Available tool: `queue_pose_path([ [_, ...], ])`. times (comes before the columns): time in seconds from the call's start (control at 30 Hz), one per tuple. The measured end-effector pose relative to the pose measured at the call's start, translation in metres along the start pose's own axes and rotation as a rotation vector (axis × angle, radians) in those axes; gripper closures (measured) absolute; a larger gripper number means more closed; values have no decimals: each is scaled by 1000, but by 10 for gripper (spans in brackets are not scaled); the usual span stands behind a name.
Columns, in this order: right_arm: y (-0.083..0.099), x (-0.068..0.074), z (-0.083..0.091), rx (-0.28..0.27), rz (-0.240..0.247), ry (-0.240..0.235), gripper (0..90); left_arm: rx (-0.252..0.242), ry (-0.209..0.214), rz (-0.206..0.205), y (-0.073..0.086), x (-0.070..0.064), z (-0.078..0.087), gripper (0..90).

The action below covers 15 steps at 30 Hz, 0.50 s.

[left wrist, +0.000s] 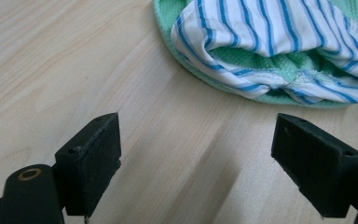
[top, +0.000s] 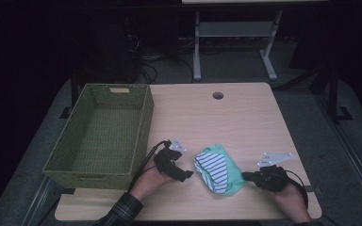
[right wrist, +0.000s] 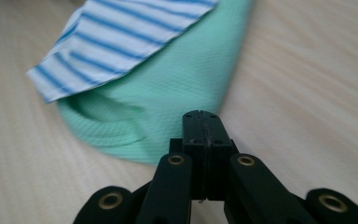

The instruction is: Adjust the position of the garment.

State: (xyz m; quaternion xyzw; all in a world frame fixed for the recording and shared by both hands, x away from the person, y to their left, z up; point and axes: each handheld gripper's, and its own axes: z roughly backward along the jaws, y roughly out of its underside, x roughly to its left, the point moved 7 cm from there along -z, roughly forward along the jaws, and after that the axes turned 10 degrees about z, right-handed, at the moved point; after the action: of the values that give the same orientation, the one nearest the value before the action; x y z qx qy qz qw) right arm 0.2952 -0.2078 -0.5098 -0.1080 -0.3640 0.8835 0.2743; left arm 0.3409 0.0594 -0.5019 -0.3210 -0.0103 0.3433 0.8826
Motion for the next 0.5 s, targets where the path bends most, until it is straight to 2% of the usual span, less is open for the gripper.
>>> queue_pose_path([
  [0.2, 7, -23, 10, -21, -43, 98, 839, -13, 4, 10, -1, -2, 0, 151],
  [0.23, 9, -27, 12, -25, -61, 113, 818, -12, 4, 9, -1, -2, 0, 151],
  [0.27, 10, -30, 14, -27, -65, 129, 789, -4, 1, -5, -1, -1, 1, 151],
  [0.4, 19, -46, 19, -21, -84, 210, 611, -4, 2, -7, -1, -1, 1, 151],
  [0.5, 24, -53, 19, -10, -93, 239, 516, -2, 3, -9, -1, -2, 1, 151],
])
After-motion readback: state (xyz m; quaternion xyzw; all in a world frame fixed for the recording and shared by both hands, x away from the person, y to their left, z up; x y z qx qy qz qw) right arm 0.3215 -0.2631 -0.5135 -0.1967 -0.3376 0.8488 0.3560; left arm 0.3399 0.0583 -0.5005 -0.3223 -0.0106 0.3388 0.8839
